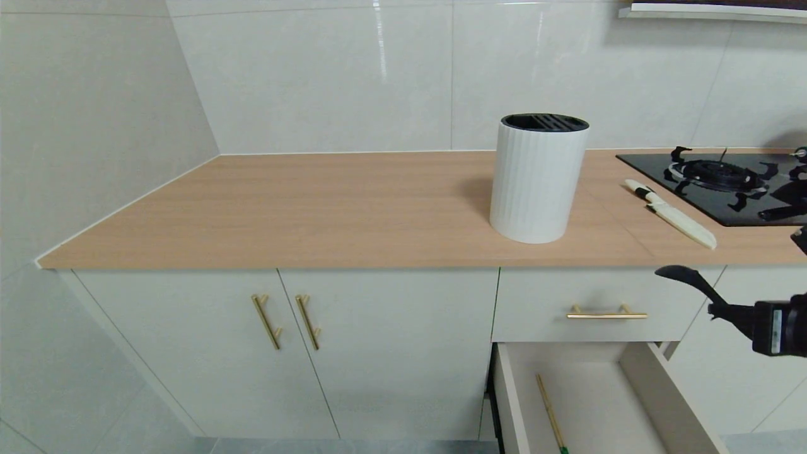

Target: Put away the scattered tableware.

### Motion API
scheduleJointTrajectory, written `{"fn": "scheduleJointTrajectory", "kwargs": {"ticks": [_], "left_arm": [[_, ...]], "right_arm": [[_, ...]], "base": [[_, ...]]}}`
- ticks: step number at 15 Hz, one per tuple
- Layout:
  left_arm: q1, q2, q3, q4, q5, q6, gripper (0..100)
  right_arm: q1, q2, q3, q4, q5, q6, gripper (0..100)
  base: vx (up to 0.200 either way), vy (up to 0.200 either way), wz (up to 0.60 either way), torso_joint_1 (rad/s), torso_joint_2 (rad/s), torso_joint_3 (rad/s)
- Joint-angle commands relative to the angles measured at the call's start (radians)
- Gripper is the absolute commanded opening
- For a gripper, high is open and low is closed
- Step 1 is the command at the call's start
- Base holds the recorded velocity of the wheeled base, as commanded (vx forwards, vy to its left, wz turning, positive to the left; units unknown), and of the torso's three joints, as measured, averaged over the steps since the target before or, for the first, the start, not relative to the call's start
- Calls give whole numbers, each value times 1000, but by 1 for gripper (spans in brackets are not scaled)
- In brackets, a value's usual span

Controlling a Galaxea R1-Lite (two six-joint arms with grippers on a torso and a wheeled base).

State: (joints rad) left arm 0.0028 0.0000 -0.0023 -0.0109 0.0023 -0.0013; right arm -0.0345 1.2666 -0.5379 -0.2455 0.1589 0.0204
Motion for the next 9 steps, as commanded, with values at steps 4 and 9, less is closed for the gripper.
{"fn": "scheduleJointTrajectory", "kwargs": {"ticks": [4, 9], "left_arm": [[0, 0, 1, 0, 1, 0, 100], [0, 0, 1, 0, 1, 0, 100]], "right_arm": [[71, -107, 157, 2, -81, -5, 0], [88, -38, 167, -1, -78, -4, 0]], "base": [[0, 0, 0, -97, 288, 196], [0, 0, 0, -132, 455, 318]]}}
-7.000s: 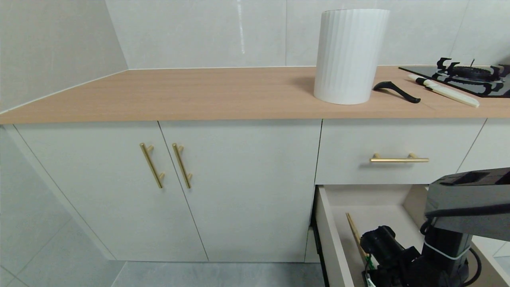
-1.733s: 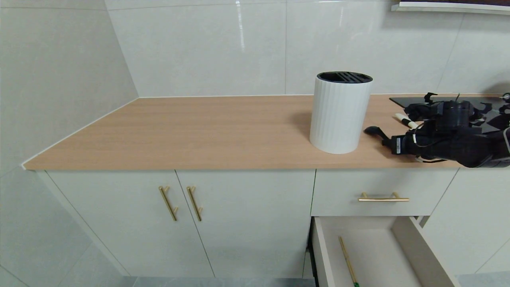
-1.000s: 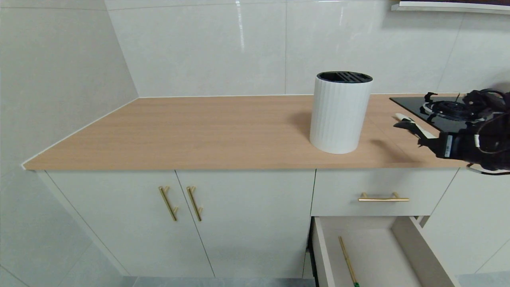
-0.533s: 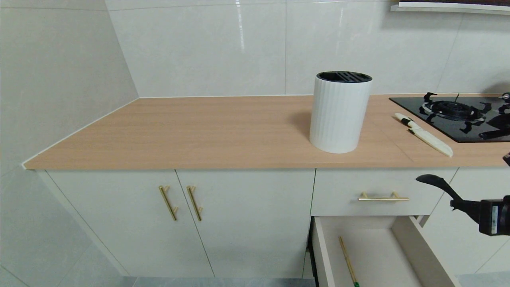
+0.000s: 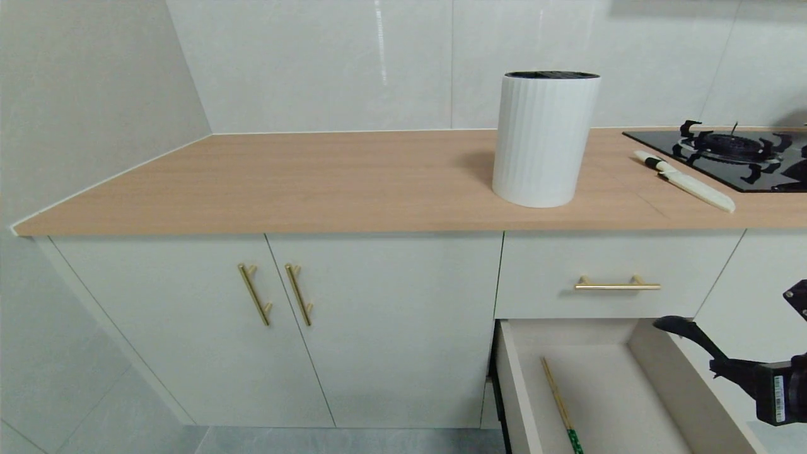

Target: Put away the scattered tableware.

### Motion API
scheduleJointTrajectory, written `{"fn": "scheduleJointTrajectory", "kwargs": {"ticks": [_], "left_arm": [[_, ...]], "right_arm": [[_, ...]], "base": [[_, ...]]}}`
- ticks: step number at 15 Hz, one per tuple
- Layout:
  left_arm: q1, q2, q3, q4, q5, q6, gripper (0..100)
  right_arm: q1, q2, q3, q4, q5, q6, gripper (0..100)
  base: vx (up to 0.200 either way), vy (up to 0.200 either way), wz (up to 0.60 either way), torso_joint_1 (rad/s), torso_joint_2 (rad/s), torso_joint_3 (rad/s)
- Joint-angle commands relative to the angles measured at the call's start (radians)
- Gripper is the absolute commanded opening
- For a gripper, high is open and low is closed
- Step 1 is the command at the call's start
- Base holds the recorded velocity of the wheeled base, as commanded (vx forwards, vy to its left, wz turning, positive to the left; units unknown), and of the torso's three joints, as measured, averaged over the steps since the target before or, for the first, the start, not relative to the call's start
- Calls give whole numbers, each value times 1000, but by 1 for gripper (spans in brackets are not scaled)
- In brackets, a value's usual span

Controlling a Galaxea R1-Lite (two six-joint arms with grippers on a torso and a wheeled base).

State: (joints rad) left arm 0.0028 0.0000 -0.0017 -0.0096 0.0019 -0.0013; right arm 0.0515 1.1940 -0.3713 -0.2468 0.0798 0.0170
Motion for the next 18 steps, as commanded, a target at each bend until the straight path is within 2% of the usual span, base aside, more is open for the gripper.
{"fn": "scheduleJointTrajectory", "kwargs": {"ticks": [1, 8, 14, 18], "left_arm": [[0, 0, 0, -1, 1, 0, 100], [0, 0, 0, -1, 1, 0, 100], [0, 0, 0, -1, 0, 0, 100], [0, 0, 0, -1, 0, 0, 100]], "right_arm": [[2, 64, 0, -3, 2, 1, 0], [2, 210, -3, -68, 2, 3, 0], [2, 449, -9, -177, 2, 3, 0], [10, 703, -6, -318, -3, 9, 0]], "base": [[0, 0, 0, -100, 456, 349], [0, 0, 0, -55, 387, 324], [0, 0, 0, -2, 27, 23], [0, 0, 0, 0, 0, 0]]}}
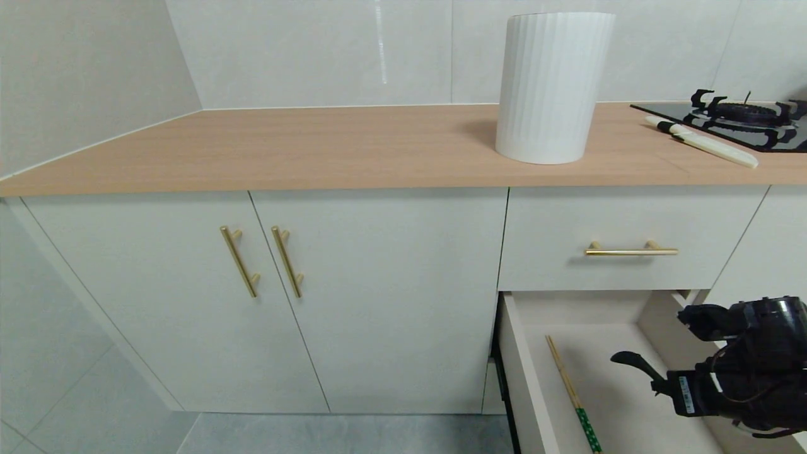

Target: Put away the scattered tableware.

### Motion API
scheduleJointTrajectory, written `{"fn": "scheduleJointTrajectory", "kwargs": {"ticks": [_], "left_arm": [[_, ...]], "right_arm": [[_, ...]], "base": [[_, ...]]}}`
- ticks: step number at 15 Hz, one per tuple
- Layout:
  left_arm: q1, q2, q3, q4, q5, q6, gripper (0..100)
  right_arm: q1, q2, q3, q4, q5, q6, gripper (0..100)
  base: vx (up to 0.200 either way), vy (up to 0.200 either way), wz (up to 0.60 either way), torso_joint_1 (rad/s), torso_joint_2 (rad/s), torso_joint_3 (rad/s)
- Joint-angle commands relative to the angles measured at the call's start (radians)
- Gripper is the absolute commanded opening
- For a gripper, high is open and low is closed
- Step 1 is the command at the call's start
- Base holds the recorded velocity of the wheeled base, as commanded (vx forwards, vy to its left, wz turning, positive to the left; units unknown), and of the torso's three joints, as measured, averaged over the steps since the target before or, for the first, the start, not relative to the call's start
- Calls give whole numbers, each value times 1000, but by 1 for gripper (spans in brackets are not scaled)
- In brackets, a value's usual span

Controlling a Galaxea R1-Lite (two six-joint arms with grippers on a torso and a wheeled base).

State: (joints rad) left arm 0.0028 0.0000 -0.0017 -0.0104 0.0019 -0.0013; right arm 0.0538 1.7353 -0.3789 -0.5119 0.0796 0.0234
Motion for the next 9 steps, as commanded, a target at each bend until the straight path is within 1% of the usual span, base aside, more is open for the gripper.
{"fn": "scheduleJointTrajectory", "kwargs": {"ticks": [1, 2, 3, 4, 6, 9], "left_arm": [[0, 0, 0, 0, 0, 0, 100], [0, 0, 0, 0, 1, 0, 100], [0, 0, 0, 0, 1, 0, 100], [0, 0, 0, 0, 1, 0, 100], [0, 0, 0, 0, 1, 0, 100], [0, 0, 0, 0, 1, 0, 100]], "right_arm": [[15, 207, 5, -88, -12, 7, 0], [21, 259, 6, -138, -38, 26, 0], [34, 343, 15, -237, -87, 52, 0], [38, 392, 29, -307, -93, 53, 0], [57, 467, 38, -399, -96, 53, 0], [58, 541, 41, -467, -100, 52, 0]], "base": [[0, 0, 0, 0, 0, 0], [0, 0, 0, 0, 0, 0], [0, 0, 0, 0, 0, 0], [0, 0, 0, 0, 0, 0], [0, 0, 0, 0, 0, 0], [0, 0, 0, 0, 0, 0]]}}
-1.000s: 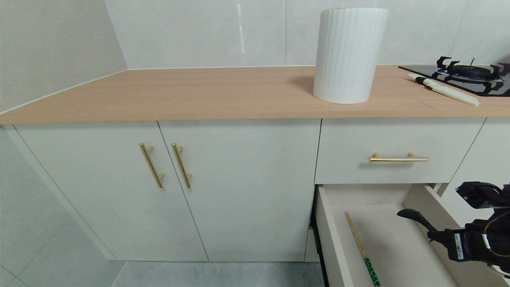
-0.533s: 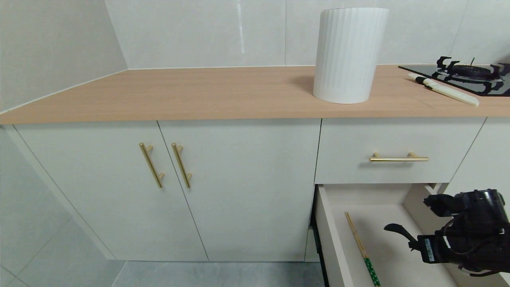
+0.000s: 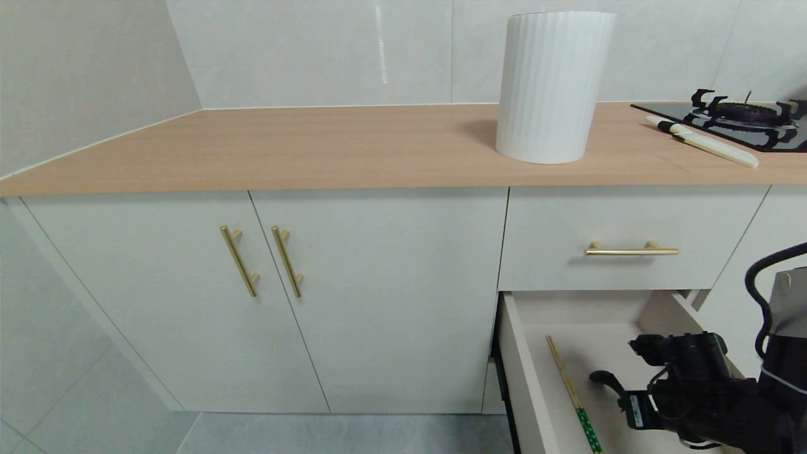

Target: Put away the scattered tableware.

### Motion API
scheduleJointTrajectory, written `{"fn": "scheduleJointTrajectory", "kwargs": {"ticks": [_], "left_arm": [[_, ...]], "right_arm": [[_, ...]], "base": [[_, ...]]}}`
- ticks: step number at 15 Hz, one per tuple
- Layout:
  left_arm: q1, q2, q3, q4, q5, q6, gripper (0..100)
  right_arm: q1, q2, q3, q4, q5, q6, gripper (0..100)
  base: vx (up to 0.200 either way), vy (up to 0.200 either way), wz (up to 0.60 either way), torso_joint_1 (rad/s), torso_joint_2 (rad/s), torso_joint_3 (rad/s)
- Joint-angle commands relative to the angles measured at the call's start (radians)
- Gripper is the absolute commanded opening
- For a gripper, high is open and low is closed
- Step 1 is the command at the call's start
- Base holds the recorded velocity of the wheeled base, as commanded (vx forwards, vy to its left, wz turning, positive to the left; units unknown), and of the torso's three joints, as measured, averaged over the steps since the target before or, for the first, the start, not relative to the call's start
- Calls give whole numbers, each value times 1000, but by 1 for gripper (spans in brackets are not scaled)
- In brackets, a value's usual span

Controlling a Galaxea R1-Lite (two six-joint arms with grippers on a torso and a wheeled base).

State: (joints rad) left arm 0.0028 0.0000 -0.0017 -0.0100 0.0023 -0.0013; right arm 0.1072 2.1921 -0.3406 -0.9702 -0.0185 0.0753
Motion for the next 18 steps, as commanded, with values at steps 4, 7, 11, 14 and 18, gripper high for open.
{"fn": "scheduleJointTrajectory", "kwargs": {"ticks": [4, 7, 11, 14, 18], "left_arm": [[0, 0, 0, -1, 1, 0, 100], [0, 0, 0, -1, 1, 0, 100], [0, 0, 0, -1, -1, 0, 100], [0, 0, 0, -1, -1, 0, 100], [0, 0, 0, -1, -1, 0, 100]], "right_arm": [[3, 153, 12, -99, -29, 0, 0], [0, 159, 20, -137, -29, 0, 0], [0, 159, 19, -137, -29, 1, 0], [0, 166, 17, -154, -29, 3, 0], [0, 178, 17, -180, -32, 3, 0]], "base": [[0, 0, 0, 0, 0, 0], [0, 0, 0, 0, 0, 0], [0, 0, 0, 0, 0, 0], [0, 0, 0, 0, 0, 0], [0, 0, 0, 0, 0, 0]]}}
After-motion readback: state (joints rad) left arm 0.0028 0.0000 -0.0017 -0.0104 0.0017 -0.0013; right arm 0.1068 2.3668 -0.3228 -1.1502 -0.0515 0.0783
